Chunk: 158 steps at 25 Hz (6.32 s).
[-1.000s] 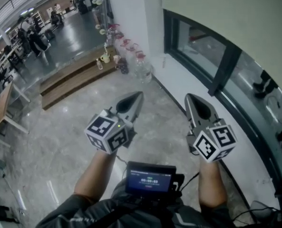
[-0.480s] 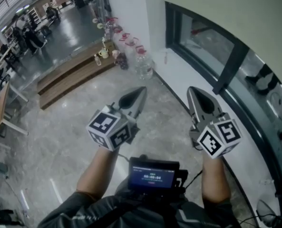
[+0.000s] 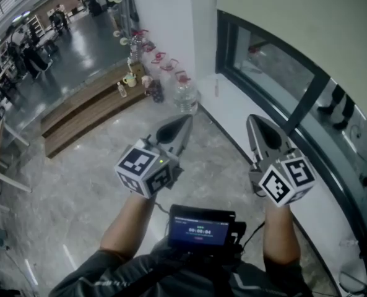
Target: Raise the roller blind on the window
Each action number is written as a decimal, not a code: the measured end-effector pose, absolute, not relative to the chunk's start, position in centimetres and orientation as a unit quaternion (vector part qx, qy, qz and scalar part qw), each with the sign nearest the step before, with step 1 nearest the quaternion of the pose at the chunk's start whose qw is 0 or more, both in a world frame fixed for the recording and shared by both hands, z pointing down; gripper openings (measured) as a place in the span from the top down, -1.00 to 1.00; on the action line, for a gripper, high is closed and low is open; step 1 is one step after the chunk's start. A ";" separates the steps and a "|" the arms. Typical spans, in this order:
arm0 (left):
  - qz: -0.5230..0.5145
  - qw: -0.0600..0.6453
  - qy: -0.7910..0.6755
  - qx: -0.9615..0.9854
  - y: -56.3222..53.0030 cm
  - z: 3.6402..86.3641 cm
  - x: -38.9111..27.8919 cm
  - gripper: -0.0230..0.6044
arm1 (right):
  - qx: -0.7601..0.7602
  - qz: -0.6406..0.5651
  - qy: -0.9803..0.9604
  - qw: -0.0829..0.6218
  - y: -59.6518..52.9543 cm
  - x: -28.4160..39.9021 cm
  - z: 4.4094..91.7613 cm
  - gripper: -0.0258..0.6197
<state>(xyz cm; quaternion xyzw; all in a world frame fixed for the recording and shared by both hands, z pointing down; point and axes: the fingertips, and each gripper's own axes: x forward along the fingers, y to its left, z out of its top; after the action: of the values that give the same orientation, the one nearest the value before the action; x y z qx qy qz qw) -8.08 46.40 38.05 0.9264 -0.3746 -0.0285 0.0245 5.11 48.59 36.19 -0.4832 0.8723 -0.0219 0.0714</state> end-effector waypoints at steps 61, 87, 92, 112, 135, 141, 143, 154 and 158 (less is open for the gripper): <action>-0.040 0.001 -0.368 0.929 -1.7 34.0 -5.9 0.95 | -0.479 -0.014 0.874 0.083 -0.3 6.1 33.5 0.87; -0.043 -0.003 -0.385 0.922 -19.0 31.5 -2.4 0.95 | -0.455 0.004 0.887 0.078 -18.6 9.1 30.2 0.87; -0.047 -0.008 -0.408 0.912 -21.8 30.3 -1.1 0.95 | -0.438 0.012 0.895 0.081 -22.1 10.5 28.9 0.85; -0.029 -0.013 -0.403 0.915 -30.3 28.5 0.3 0.95 | -0.445 0.006 0.893 0.065 -34.2 9.9 27.4 0.63; -0.009 -0.011 -0.341 0.940 -35.7 28.4 1.2 0.95 | -0.484 0.022 0.874 0.023 -46.2 8.2 26.1 0.61; -0.012 -0.007 -0.338 0.941 -36.1 28.9 0.9 0.95 | -0.475 0.013 0.879 0.036 -45.5 8.4 26.5 0.92; -0.012 -0.006 -0.336 0.942 -36.2 29.0 0.7 0.95 | -0.462 0.007 0.886 0.038 -44.6 8.2 26.5 0.92; -0.057 -0.029 -0.297 0.953 -35.8 24.8 3.5 0.95 | -0.417 -0.009 0.908 0.035 -38.6 7.9 26.8 0.92; -0.063 -0.040 -0.280 0.957 -35.9 22.9 5.0 0.95 | -0.399 -0.010 0.916 0.030 -37.0 7.6 27.1 0.92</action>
<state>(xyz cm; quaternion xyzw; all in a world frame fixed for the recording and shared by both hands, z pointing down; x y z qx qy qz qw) 4.99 -35.93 22.94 0.9572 -0.2796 -0.0633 -0.0404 7.59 -37.00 27.08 -0.3988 0.9165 -0.0101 0.0297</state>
